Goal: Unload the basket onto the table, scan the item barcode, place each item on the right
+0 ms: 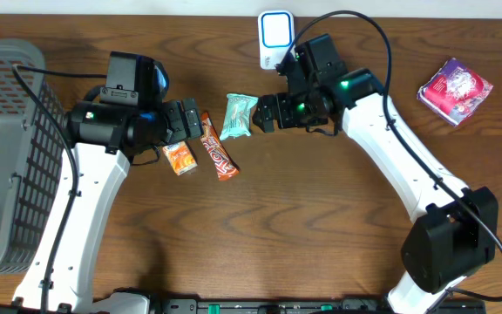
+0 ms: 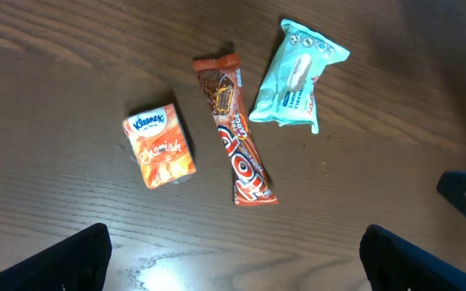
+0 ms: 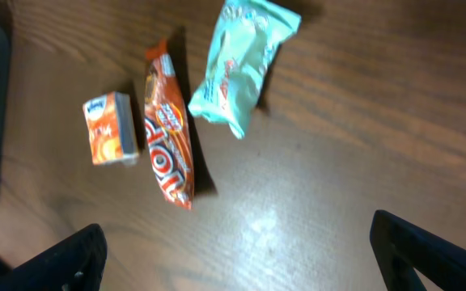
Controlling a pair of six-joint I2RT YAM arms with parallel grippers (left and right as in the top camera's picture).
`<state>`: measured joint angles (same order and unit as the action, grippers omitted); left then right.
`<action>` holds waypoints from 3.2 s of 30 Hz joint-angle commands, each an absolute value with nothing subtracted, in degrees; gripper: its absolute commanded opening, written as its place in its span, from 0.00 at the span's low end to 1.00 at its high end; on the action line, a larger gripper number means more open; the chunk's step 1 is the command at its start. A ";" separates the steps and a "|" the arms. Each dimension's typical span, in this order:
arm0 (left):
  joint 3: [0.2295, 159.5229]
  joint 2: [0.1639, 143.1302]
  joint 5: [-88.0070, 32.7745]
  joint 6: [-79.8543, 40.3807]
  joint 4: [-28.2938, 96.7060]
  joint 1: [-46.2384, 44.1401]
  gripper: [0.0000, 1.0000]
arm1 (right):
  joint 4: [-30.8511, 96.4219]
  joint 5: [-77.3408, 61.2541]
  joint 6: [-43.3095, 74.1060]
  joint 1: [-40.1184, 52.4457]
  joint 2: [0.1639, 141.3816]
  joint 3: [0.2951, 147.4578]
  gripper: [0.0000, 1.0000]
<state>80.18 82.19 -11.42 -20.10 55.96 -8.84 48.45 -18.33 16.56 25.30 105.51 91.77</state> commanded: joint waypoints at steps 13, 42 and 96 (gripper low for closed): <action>80.49 82.35 -11.05 -19.75 56.14 -8.75 0.98 | 45.21 -13.63 24.21 25.21 105.25 89.60 0.99; 80.49 82.35 -11.07 -19.77 56.14 -8.75 0.98 | 2.83 -27.73 40.51 25.28 127.90 81.21 0.99; 80.49 82.35 -11.07 -19.77 56.14 -8.75 0.98 | 43.38 -32.80 11.49 8.43 118.76 82.02 0.39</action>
<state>80.18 82.19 -11.42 -20.10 55.96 -8.84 41.63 -44.64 13.47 10.41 124.57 81.47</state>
